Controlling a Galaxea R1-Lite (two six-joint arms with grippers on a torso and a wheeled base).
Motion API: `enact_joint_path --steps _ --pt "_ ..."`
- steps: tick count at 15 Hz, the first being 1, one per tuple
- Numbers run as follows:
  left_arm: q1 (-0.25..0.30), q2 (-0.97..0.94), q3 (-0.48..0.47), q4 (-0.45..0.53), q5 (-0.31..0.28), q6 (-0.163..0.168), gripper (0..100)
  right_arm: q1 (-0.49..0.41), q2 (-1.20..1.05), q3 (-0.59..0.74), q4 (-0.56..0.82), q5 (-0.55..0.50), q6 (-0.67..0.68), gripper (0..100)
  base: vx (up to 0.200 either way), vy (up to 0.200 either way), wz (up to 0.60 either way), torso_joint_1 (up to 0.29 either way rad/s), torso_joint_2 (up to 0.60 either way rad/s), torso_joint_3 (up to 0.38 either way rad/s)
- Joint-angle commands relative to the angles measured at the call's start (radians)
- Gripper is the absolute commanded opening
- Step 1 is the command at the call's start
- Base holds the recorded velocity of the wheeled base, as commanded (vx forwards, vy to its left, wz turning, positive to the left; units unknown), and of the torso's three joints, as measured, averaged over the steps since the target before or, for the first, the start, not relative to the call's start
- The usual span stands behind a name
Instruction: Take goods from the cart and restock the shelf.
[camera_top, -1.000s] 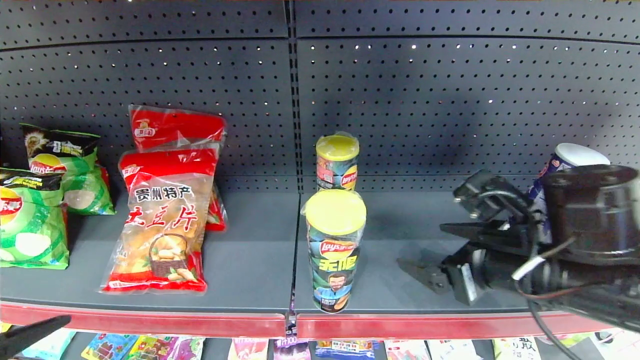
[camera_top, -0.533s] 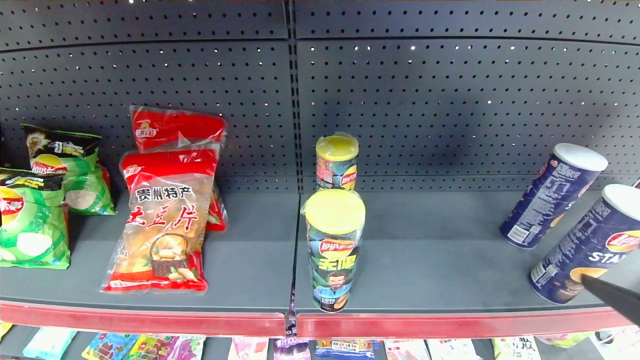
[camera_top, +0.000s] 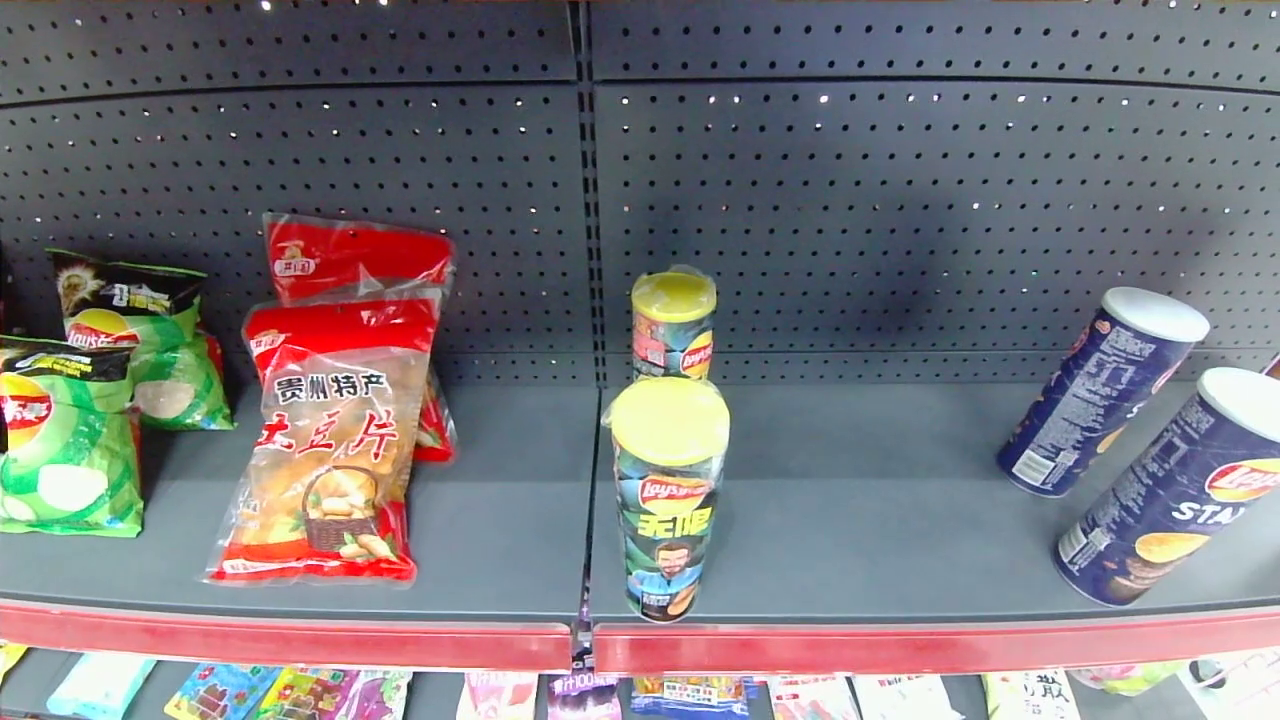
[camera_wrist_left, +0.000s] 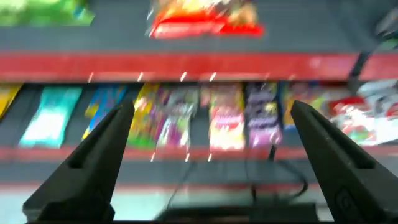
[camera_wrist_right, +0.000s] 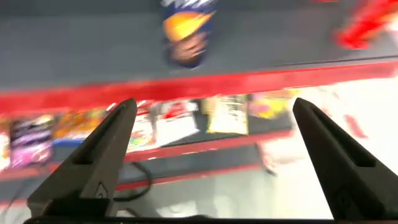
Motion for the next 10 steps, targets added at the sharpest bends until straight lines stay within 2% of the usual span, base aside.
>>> enact_joint_path --steps 1,2,3,4,7,8,9,10 --pt "-0.002 -0.03 0.144 -0.175 -0.014 0.004 100 0.076 -0.242 0.213 -0.094 0.107 -0.041 100 0.0 0.0 0.0 0.0 0.0 0.0" --pt "-0.002 -0.03 0.157 -0.209 0.041 -0.015 100 0.102 -0.304 0.347 -0.312 0.056 -0.061 100 0.0 0.0 0.0 0.0 0.0 0.0" --pt "-0.002 -0.03 0.16 -0.212 0.075 -0.038 100 0.104 -0.304 0.385 -0.385 0.038 -0.038 100 0.0 0.0 0.0 0.0 0.0 0.0" --pt "-0.002 -0.03 0.17 -0.226 0.104 -0.042 100 0.104 -0.304 0.394 -0.402 0.04 0.023 100 0.0 0.0 0.0 0.0 0.0 0.0" --pt "-0.004 -0.03 0.22 -0.346 0.093 -0.047 100 0.102 -0.304 0.391 -0.398 0.007 0.04 100 0.0 0.0 0.0 0.0 0.0 0.0" --pt "-0.004 -0.03 0.233 -0.358 0.048 -0.018 100 0.104 -0.304 0.39 -0.395 -0.022 0.034 100 0.0 0.0 0.0 0.0 0.0 0.0" --pt "-0.004 -0.03 0.236 -0.367 0.058 -0.024 100 0.104 -0.304 0.394 -0.404 -0.023 0.018 100 0.0 0.0 0.0 0.0 0.0 0.0" --pt "-0.002 -0.03 0.237 -0.375 0.125 -0.071 100 0.104 -0.304 0.396 -0.405 -0.033 0.012 100 0.0 0.0 0.0 0.0 0.0 0.0"
